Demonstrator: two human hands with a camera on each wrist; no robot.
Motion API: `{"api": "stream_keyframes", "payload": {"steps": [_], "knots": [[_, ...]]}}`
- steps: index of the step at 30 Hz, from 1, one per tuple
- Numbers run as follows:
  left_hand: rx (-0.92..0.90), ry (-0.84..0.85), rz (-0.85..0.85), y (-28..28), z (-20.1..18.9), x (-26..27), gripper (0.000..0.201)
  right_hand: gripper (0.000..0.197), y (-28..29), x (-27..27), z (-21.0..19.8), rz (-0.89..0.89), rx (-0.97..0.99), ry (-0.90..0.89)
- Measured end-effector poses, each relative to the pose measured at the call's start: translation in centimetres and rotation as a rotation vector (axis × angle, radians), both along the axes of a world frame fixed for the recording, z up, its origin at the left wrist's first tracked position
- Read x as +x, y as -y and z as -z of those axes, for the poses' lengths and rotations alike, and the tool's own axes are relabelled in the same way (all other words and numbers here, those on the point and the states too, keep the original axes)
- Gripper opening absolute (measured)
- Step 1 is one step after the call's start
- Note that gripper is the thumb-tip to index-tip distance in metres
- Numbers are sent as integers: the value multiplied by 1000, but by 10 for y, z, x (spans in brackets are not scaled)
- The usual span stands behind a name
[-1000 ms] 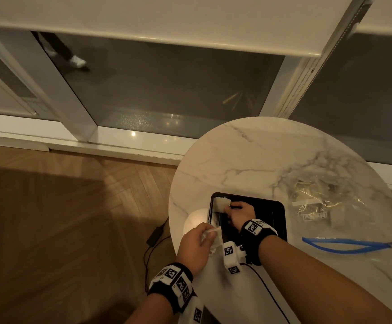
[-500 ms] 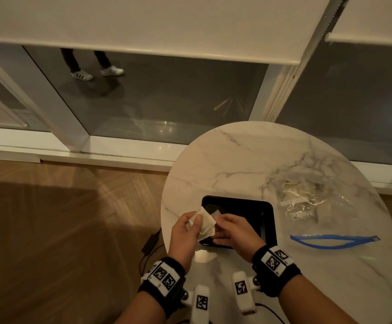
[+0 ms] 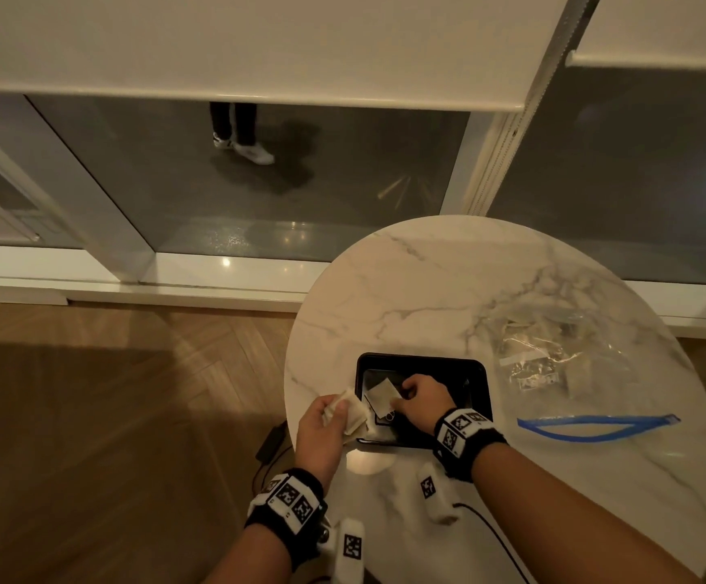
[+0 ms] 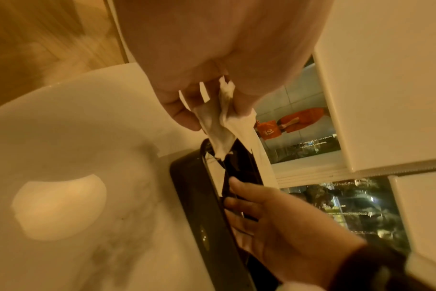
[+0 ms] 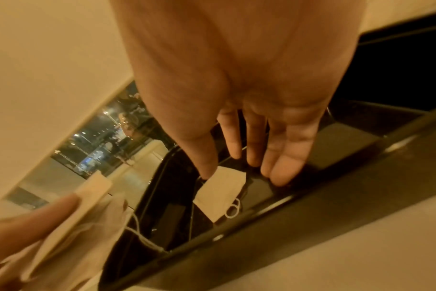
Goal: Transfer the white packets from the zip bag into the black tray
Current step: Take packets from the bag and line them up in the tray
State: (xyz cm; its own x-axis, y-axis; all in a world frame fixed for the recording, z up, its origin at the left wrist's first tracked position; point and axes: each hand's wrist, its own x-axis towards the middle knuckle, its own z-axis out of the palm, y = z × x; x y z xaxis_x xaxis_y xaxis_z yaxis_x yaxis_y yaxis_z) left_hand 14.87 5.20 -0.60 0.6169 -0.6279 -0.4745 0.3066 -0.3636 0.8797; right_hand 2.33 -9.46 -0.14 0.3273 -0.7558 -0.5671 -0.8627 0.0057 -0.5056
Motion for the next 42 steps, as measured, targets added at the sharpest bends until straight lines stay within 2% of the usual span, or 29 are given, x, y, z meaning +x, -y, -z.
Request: {"api": "stream_keyframes", "payload": {"steps": [5,8,11,16,20,33,39,42], "knots": [[22,75,109,3,8,-2,8,43,5,25,16,-124,-26,-158],[5,117,135,4,8,-3,8,28,6,28,23,-97,-14,-162],[30,190,162,3,10,-2,7,13,8,26,35,80,51,-48],[30,185,166,3,17,0,6,17,5,28,39,511,217,208],[34,200,187,2,21,2,6,16,6,32,42,667,266,324],[16,178,174,3,21,1,7,8,9,36,37,561,252,263],[19,183,180,2,27,2,6,10,9,32,27,388,225,314],[11,176,172,1,27,3,5,10,5,30,22,355,271,345]]}}
